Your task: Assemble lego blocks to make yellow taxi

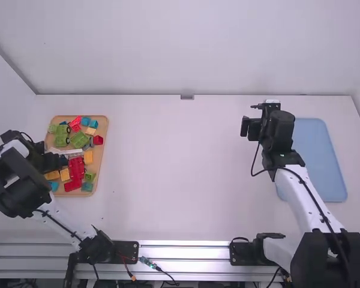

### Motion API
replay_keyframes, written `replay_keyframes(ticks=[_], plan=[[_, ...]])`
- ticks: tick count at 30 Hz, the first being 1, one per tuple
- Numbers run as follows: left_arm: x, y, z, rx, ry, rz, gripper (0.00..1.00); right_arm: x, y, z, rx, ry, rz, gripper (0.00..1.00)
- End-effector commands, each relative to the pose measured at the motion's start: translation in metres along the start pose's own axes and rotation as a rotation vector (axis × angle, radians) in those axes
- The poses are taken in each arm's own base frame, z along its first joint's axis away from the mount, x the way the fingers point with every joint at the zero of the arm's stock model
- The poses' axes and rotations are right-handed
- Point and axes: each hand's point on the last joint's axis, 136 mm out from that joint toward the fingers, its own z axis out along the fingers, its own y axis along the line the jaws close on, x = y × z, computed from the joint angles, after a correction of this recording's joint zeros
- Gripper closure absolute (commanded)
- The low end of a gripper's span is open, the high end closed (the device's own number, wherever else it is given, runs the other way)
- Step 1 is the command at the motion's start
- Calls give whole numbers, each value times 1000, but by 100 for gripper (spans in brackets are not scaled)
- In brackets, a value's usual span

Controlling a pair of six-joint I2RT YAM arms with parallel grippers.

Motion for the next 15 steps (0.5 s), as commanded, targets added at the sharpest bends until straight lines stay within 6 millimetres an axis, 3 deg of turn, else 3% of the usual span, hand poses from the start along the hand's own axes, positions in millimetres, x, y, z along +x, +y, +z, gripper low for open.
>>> replay_keyframes(ticks=[1,10,15], plan=[[9,-2,8,13,33,11,16,-15,-2,-1,4,-31,5,1],[3,-8,8,53,3,36,15,-14,-2,-1,6,-28,6,1],[10,-6,19,67,28,21,13,-14,-2,-1,5,-27,-2,1]])
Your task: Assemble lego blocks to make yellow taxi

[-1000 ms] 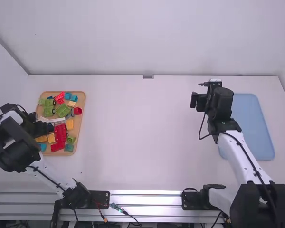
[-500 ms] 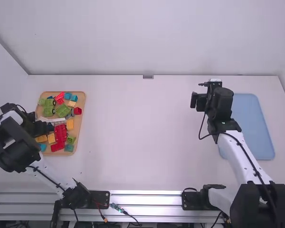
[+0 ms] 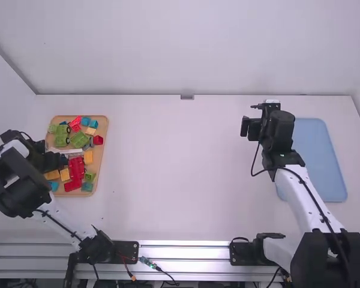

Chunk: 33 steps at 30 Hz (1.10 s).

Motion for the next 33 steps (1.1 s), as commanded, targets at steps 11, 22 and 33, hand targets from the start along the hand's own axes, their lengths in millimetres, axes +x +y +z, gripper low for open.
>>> replay_keyframes(ticks=[11,22,33], plan=[[25,6,19,34,71,-33,17,-16,-2,-1,5,-35,1,1],[27,2,34,29,34,43,21,-17,-2,-1,5,-37,1,1],[22,2,29,30,37,35,54,-17,-2,-2,7,-40,1,1]])
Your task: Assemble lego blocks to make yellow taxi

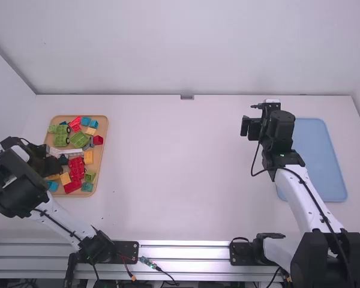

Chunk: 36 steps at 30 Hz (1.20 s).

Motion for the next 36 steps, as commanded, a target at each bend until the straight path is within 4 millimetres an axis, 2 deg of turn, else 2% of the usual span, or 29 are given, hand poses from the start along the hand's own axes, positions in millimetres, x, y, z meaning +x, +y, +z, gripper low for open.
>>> replay_keyframes(ticks=[1,5,7,11,12,13,16,17,19,20,24,27,29,32,34,35,36], plan=[[14,-1,9,-4,66,-10,54,-15,-3,-1,8,-31,3,1],[3,4,-5,-9,63,-93,47,-15,-2,-1,5,-32,3,1],[-8,7,-13,-15,46,-133,56,-15,-2,-1,5,-32,3,1],[-33,2,-26,-17,-1,-151,56,-15,-2,-1,5,-32,3,1],[-33,2,-26,-17,-1,-151,56,-15,-2,-1,5,-32,3,1],[-43,-9,-31,15,-17,-125,57,-15,-2,-1,5,-32,3,1],[-55,-27,-41,53,-23,-90,61,-15,-2,-1,5,-32,3,1],[-59,-33,-45,57,-23,-76,65,-15,-2,-1,5,-31,3,1],[-67,-52,-55,66,-16,-33,66,-15,-2,-1,5,-32,3,1],[-68,-55,-56,68,-14,-26,66,-15,-2,-1,5,-32,3,1],[-79,-109,-75,101,-20,131,66,-16,-2,-1,6,-36,3,1],[-82,-148,-80,119,-23,274,66,-19,-2,-1,6,-47,3,1],[-78,-189,-82,142,-15,425,66,-21,-3,-2,7,-54,3,1],[-74,-231,-83,99,-1,580,65,-21,-3,-2,9,-57,3,1],[-67,-264,-84,39,8,700,66,-21,-2,-2,6,-54,3,1],[-62,-287,-86,30,3,791,66,-20,-2,-2,7,-50,3,1],[-58,-299,-86,39,2,842,66,-19,-3,-2,8,-49,3,1]])
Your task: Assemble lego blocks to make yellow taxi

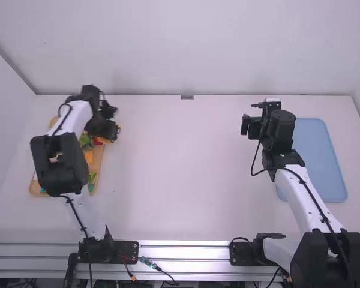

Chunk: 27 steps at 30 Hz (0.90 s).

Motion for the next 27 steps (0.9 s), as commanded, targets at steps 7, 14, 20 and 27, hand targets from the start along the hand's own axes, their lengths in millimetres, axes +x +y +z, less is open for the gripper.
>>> replay_keyframes(ticks=[7,14,20,27], plan=[[-25,-148,-22,69,12,709,65,-10,-3,-1,9,-11,3,1],[-6,-215,-19,140,51,1066,70,-7,-3,-1,8,0,2,1],[4,-242,-8,274,-14,1159,65,-8,-3,-1,9,-4,2,1],[20,-271,-2,400,-62,1228,53,-9,-3,-1,8,-8,2,1]])
